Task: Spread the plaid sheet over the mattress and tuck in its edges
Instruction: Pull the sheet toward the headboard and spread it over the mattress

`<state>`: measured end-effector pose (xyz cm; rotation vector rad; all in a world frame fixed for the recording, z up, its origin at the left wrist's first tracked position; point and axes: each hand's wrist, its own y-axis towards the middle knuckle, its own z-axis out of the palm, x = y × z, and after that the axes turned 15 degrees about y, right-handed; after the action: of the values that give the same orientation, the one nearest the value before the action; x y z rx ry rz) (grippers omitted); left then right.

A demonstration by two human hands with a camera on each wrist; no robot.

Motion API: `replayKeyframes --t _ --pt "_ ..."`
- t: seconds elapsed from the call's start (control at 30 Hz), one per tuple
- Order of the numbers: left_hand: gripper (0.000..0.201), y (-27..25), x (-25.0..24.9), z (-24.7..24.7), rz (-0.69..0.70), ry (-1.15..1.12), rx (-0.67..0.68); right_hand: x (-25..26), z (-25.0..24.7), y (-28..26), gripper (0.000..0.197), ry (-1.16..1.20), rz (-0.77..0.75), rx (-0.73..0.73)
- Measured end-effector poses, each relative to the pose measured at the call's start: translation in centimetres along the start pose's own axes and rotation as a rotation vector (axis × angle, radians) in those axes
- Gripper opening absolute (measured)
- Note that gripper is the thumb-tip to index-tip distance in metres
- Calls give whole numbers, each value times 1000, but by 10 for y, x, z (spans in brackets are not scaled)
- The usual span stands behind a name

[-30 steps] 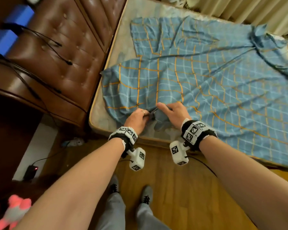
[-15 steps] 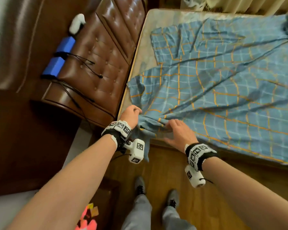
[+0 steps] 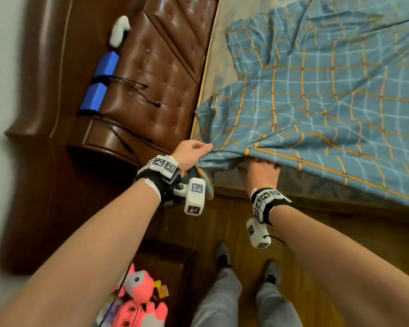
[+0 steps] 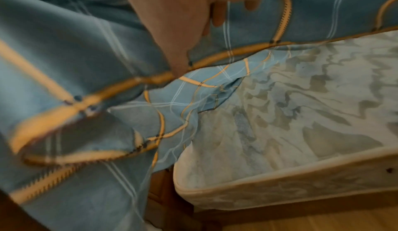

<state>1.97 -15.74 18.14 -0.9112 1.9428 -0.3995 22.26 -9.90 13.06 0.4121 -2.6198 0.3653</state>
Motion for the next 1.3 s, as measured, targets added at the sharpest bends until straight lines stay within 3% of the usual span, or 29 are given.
replayKeyframes --t 0.03,0.1,0.17,0.23,0.3,0.33,0.43,0.5,0.6,0.7,0.77,0.83,0.9,0.97,1.13,1.23,1.3 --pt "71 1 -1 -2 -6 -12 15 1 2 5 39 98 71 18" --pt "64 -8 -11 -10 -9 -54 54 0 12 13 39 390 306 244" --pt "46 -15 -19 -13 -19 -128 94 4 14 10 39 920 626 430" --pt "23 -17 -25 -18 -34 -201 135 16 16 1 35 1606 922 351" --pt "7 -12 -26 -22 -18 -219 157 31 17 -5 31 1934 951 285" --pt "8 -7 -24 -23 0 -202 153 41 17 -7 31 1989 942 278" --pt "31 9 -17 -25 131 5 55 47 23 -13 51 1925 959 150" --pt "42 13 -17 -22 254 222 29 39 20 -22 53 1826 928 27" --pt "23 3 -12 -6 421 509 284 32 12 -29 47 1813 829 30" --pt "85 -4 9 20 526 650 458 40 -4 -26 21 1864 731 118" --pt "98 -10 18 39 563 634 367 45 -15 -25 14 1885 707 197" --pt "77 -20 20 51 511 526 233 45 -22 -28 16 1903 688 264" --pt "42 -29 21 56 387 567 1 40 -27 -32 22 1902 674 288" --pt "32 -35 27 52 327 682 -154 30 -29 -36 26 1900 699 193" --pt "43 -46 58 19 196 820 -314 0 -23 -49 15 1733 993 -165" --pt "45 -56 82 1 102 736 -370 -25 -5 -68 17 1476 1036 -43" --pt "48 -62 100 -11 81 650 -401 -37 10 -83 31 1377 1062 -16"
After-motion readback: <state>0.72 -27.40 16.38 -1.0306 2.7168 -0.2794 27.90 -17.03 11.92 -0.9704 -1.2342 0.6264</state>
